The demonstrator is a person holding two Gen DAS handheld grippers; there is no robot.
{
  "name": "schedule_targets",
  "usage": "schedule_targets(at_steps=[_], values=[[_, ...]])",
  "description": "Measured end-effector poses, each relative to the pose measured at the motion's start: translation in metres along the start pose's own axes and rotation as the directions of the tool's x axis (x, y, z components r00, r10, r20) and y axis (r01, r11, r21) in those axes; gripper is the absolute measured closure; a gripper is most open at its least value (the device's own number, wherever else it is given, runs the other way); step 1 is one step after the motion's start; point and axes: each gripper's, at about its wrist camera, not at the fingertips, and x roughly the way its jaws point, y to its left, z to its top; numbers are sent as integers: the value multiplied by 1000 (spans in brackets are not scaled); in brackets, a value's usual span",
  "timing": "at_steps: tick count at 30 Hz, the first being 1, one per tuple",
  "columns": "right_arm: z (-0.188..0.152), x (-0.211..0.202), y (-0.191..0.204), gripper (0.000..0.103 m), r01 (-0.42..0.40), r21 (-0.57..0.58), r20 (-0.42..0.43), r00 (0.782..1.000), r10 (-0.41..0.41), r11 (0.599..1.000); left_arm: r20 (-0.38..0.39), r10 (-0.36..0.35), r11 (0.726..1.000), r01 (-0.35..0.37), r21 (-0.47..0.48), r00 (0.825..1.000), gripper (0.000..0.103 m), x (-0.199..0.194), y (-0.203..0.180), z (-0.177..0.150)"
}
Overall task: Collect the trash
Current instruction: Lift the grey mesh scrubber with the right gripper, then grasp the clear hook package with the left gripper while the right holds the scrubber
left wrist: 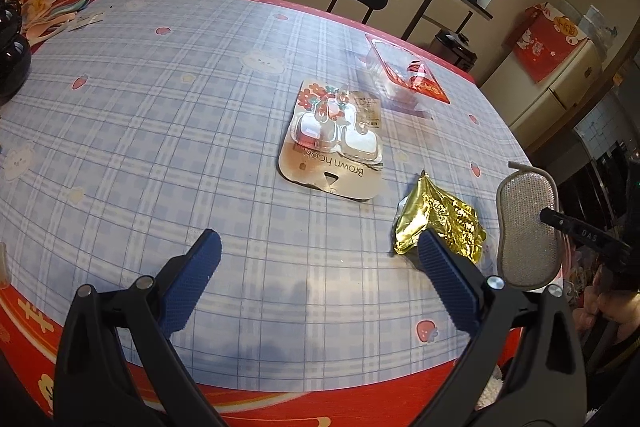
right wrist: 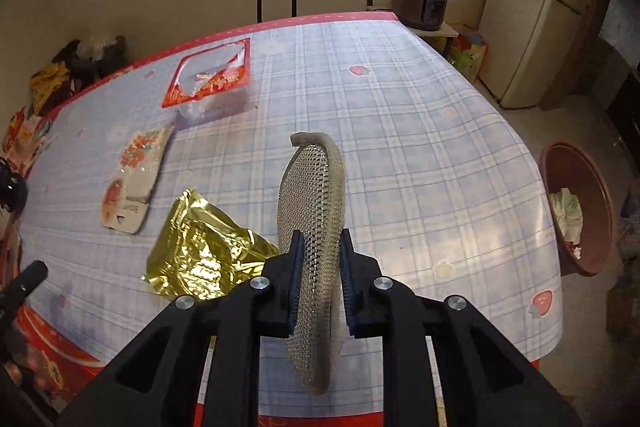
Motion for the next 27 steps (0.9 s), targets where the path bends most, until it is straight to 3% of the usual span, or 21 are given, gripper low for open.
schedule_targets(at_steps=[3, 10, 20, 27], values=[[-4, 7, 7, 85, 36, -56, -23, 999, -37, 998, 1, -5, 1000, 5, 7, 1000, 6, 0, -3, -1], [-11, 17, 24, 82, 18, -88, -59, 998, -23, 996, 11, 1, 1000, -1, -8, 1000, 6, -4, 1, 0], [-15, 14, 31, 85, -98, -71, -79, 993, 92, 993, 14, -8, 999, 9, -31, 1000, 6, -7, 7, -2], [-8, 5, 22, 85, -102, -39, -12, 995, 102, 994, -4, 17, 999, -17, -41, 1000, 6, -2, 15, 1]])
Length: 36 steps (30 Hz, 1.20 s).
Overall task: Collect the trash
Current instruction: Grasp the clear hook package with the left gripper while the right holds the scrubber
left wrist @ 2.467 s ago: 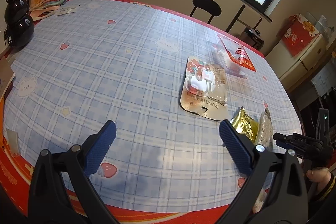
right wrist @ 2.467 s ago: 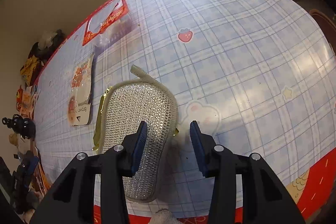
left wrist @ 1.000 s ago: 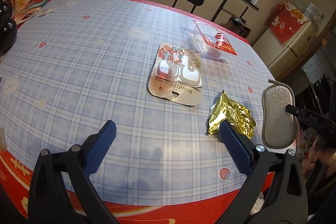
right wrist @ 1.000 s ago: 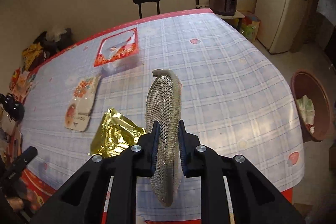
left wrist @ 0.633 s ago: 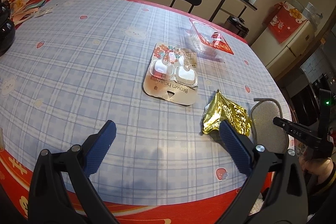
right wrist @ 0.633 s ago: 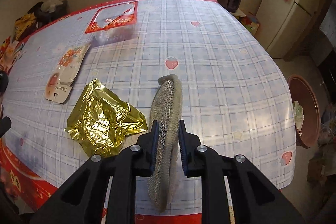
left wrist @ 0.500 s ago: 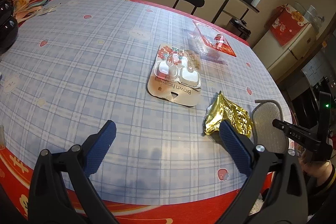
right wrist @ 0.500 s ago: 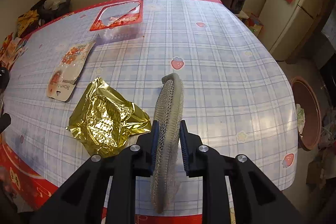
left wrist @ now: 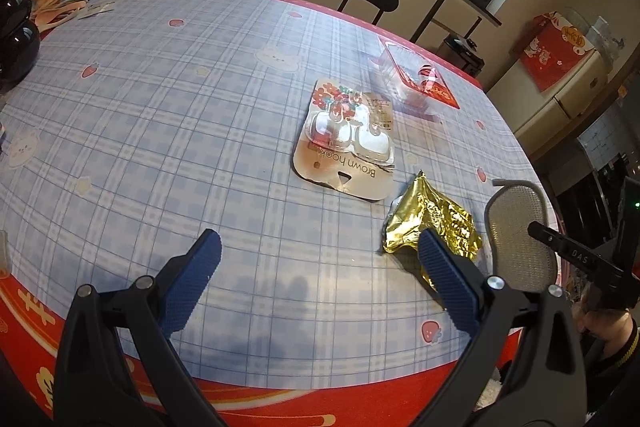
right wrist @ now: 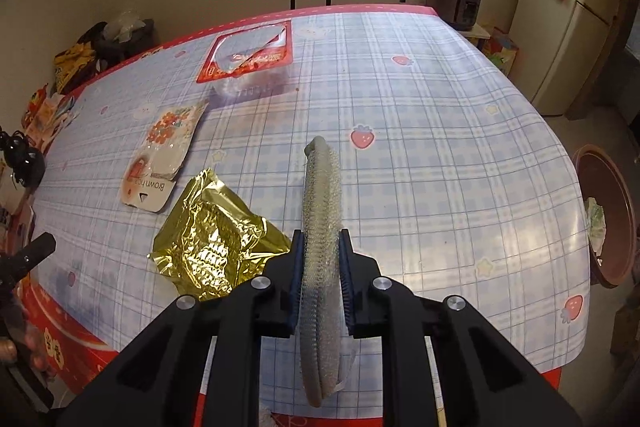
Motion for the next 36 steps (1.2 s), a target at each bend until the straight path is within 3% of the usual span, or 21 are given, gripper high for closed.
schedule_targets(at_steps=[6, 9, 11, 14, 17, 20, 27, 29, 36], values=[[-5, 5, -14, 86, -7, 51, -10, 1000, 7, 999, 20, 5, 999, -6, 49, 1000, 7, 13, 0, 23], [-5, 6, -18, 86, 0, 59, -12, 1000, 1, 998, 48, -27, 998, 24, 66, 998, 8, 22, -5, 45], [-4, 6, -21, 85, 6, 58, -15, 1000, -5, 998, 84, -44, 996, 37, 82, 996, 17, 30, -7, 64], [-2, 6, -25, 85, 21, 61, -22, 1000, -19, 998, 75, -45, 996, 38, 87, 996, 31, 53, -9, 90], [-1, 7, -30, 85, 34, 67, -33, 999, -32, 997, 38, -44, 990, 39, 135, 998, 34, 82, -19, 107], [0, 8, -35, 85, 51, 74, -45, 998, -48, 996, -23, -17, 984, 21, 175, 1000, 45, 114, -27, 112], [9, 12, -39, 85, 79, 77, -52, 996, -75, 994, -87, -35, 987, 48, 151, 996, 48, 153, -22, 117], [11, 13, -37, 85, 84, 71, -52, 995, -80, 994, -101, -29, 987, 45, 157, 994, 53, 162, -21, 116], [15, 16, -35, 85, 97, 72, -52, 994, -94, 993, -83, -24, 982, 39, 186, 996, 55, 173, -24, 114]])
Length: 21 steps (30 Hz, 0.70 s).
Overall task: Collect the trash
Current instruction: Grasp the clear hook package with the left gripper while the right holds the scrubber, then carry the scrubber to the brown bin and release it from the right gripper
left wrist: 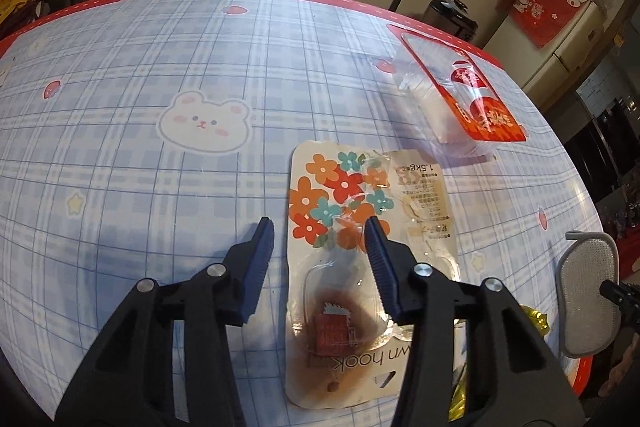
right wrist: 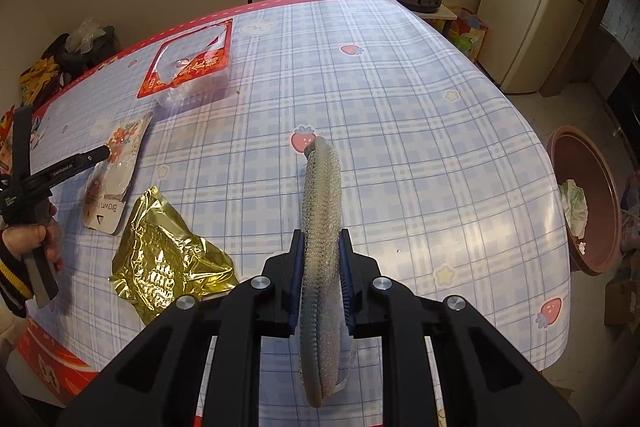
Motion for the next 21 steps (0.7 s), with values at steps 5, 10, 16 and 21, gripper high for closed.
schedule_targets(at_steps=[5, 10, 16, 21], values=[[2, 1, 3, 85, 6, -2, -2, 1000, -6, 1000, 2, 31, 999, -31, 42, 1000, 67, 0, -7, -4], [4, -1, 3, 85, -7, 4, -6, 1000, 7, 1000, 31, 18, 1000, -18, 10, 999, 94, -18, -3, -9], [7, -4, 15, 85, -28, -29, 5, 1000, 28, 999, 56, -3, 1000, 4, -14, 998, 92, -50, 12, -17], [8, -8, 27, 85, -56, -56, 15, 998, 56, 997, 82, -1, 999, 4, -38, 997, 93, -73, 23, -25]])
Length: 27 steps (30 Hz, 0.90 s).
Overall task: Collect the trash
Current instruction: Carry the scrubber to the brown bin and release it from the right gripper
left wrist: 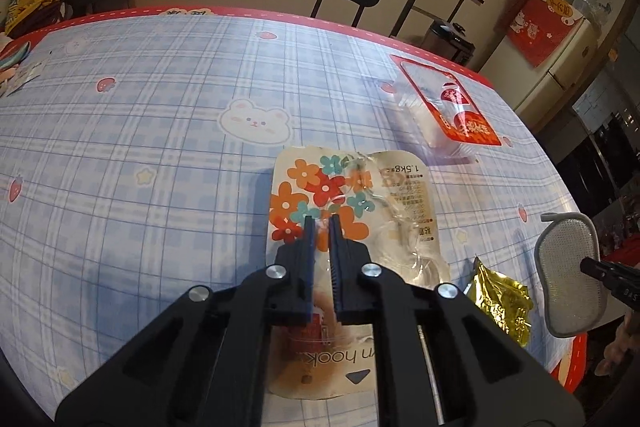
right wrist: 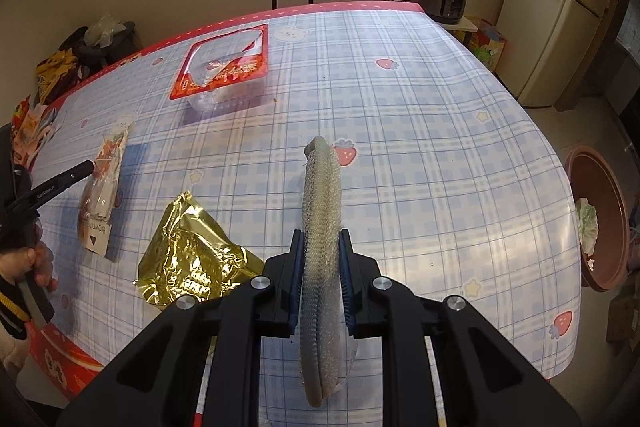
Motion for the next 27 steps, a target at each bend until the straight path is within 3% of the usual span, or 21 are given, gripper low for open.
schedule_targets(at_steps=[13, 27], values=[[1, -21, 2, 85, -31, 10, 62, 998, 30, 999, 113, -12, 1000, 11, 6, 994, 92, -84, -4, -12], [5, -46, -42, 85, -64, 58, 149, 987, 55, 996, 193, -11, 998, 0, 56, 981, 92, -136, -68, -16]])
